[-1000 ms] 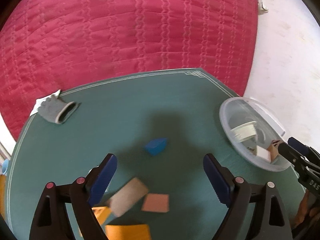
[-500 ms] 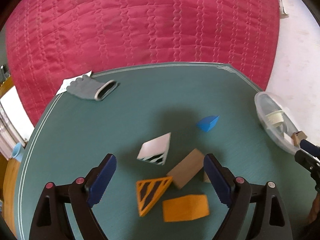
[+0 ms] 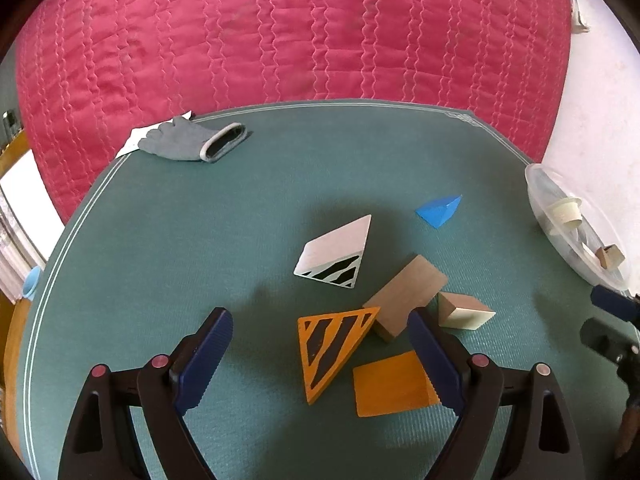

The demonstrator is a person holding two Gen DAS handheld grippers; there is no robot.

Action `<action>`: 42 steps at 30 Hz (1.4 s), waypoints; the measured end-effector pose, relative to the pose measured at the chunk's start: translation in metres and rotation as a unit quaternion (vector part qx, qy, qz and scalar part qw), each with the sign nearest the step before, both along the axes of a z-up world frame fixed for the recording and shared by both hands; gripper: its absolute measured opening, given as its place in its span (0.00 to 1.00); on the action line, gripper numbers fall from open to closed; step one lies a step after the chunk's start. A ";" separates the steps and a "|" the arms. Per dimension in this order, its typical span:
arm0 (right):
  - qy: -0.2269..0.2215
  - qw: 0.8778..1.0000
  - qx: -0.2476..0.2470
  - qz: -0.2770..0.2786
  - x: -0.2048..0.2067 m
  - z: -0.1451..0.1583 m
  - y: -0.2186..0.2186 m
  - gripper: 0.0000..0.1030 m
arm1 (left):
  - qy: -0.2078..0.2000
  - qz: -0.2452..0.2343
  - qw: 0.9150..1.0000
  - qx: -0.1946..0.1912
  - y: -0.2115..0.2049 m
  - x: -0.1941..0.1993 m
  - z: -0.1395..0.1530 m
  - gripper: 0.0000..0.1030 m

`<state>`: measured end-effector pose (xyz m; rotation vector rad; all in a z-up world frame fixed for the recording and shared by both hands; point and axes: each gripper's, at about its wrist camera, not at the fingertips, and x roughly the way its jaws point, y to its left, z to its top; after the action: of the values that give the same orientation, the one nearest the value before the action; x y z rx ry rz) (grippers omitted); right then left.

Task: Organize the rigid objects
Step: 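Grasp orange-and-black striped triangle with left tool while right tool approaches orange block, then grasp orange block with right tool while left tool holds striped triangle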

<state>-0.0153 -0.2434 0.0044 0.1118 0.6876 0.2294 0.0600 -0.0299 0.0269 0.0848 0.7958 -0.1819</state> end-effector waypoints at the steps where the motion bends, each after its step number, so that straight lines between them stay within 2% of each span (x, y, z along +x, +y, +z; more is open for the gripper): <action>1: 0.003 1.000 -0.001 0.003 0.001 -0.001 0.003 0.70 | -0.001 -0.001 1.000 -0.001 0.000 0.000 0.000 0.89; 6: 0.012 1.000 0.001 0.019 0.003 -0.005 0.014 0.70 | 0.007 0.009 1.000 -0.006 0.009 0.007 -0.004 0.88; 8: 0.015 1.000 0.001 0.025 0.006 -0.005 0.018 0.70 | 0.016 0.013 1.000 -0.012 0.013 0.009 -0.007 0.78; 12: 0.018 0.999 0.001 0.038 0.009 -0.005 0.027 0.70 | 0.026 0.009 0.999 -0.019 0.015 0.008 -0.011 0.64; 14: 0.022 0.998 0.003 0.051 0.012 -0.005 0.033 0.70 | 0.029 0.003 0.999 -0.022 0.014 0.008 -0.012 0.51; 15: 0.025 0.998 0.004 0.058 0.014 -0.005 0.037 0.70 | 0.029 -0.001 0.999 -0.023 0.013 0.007 -0.012 0.48; 17: 0.028 0.997 0.004 0.072 0.015 -0.005 0.044 0.70 | 0.027 -0.005 0.999 -0.025 0.012 0.005 -0.012 0.32; 31: 0.022 0.982 -0.030 0.187 0.031 -0.013 0.110 0.68 | 0.010 0.013 0.999 -0.038 0.032 -0.004 -0.002 0.30; 37: 0.025 0.977 -0.048 0.204 0.051 -0.016 0.128 0.66 | 0.009 0.019 0.999 -0.044 0.038 -0.004 -0.001 0.30; 42: 0.027 0.976 -0.044 0.211 0.064 -0.015 0.135 0.66 | 0.012 0.025 0.998 -0.048 0.041 -0.004 -0.002 0.31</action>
<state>0.0491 -0.1085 -0.0106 -0.1161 0.7702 0.6040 0.0558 0.0111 0.0253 -0.0273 0.8108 -0.1733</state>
